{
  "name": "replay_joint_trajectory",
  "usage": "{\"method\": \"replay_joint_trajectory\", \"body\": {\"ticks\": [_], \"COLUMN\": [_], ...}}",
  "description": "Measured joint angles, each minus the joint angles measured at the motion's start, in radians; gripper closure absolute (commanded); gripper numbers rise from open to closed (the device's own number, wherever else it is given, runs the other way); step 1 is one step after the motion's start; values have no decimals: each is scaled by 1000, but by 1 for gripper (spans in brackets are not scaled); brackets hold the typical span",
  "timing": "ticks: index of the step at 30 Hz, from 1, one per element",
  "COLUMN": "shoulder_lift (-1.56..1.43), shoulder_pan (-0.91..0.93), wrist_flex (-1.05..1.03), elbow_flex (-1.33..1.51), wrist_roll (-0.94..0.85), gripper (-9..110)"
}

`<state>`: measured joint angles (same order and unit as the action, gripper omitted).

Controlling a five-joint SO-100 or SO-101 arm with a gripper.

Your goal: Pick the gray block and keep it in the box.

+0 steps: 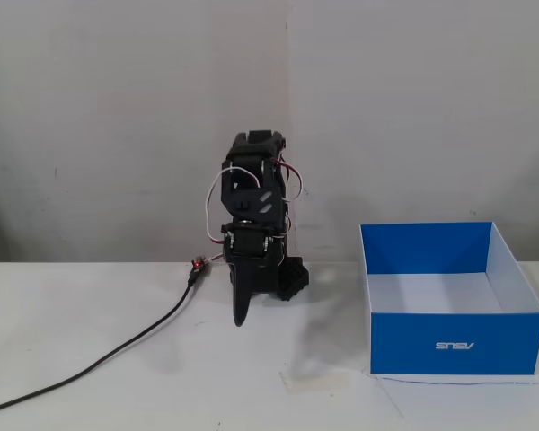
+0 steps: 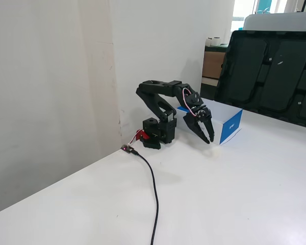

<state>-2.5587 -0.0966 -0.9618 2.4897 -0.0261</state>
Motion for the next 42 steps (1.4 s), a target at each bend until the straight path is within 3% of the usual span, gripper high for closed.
{"method": "replay_joint_trajectory", "body": {"ticks": [18,29,42], "shoulder_lift": [-555,-746,-747], "shoulder_pan": [37,60,57], "wrist_flex": [-55,-132,-209], "elbow_flex": [313,428,462], "wrist_roll": [92,115,115], "gripper": [101,101,101]}}
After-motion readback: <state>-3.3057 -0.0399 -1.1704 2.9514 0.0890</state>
